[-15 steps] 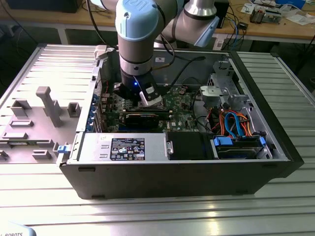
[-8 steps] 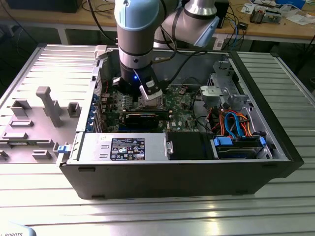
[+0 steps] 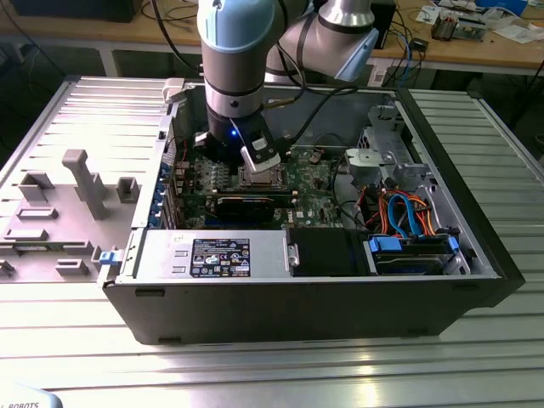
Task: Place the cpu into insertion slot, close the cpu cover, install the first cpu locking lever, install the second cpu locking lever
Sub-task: 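Install the second cpu locking lever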
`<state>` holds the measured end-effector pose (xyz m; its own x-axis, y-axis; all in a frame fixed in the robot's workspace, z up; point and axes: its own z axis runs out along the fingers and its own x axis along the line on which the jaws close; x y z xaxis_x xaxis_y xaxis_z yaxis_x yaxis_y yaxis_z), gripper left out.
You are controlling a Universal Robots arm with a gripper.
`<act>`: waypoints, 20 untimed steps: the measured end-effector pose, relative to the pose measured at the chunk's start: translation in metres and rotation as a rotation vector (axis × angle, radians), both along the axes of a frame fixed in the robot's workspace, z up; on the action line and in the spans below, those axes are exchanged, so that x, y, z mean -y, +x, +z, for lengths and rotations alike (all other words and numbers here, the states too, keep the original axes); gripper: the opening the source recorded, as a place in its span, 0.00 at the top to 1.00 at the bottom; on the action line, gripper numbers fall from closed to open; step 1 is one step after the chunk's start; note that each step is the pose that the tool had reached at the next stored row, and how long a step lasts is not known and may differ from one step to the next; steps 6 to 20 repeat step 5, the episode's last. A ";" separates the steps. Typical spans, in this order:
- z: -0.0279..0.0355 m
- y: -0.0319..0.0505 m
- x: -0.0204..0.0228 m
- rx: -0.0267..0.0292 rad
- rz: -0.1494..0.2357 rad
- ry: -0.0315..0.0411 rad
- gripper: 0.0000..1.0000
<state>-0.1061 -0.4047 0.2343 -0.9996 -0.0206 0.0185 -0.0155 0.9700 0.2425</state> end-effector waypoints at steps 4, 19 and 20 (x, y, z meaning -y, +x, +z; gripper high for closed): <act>0.0000 -0.0001 0.0000 0.0000 0.000 0.0058 0.89; 0.0000 -0.0001 0.0000 0.0000 0.000 0.0065 0.89; 0.0000 -0.0001 0.0000 0.0000 0.000 0.0065 0.89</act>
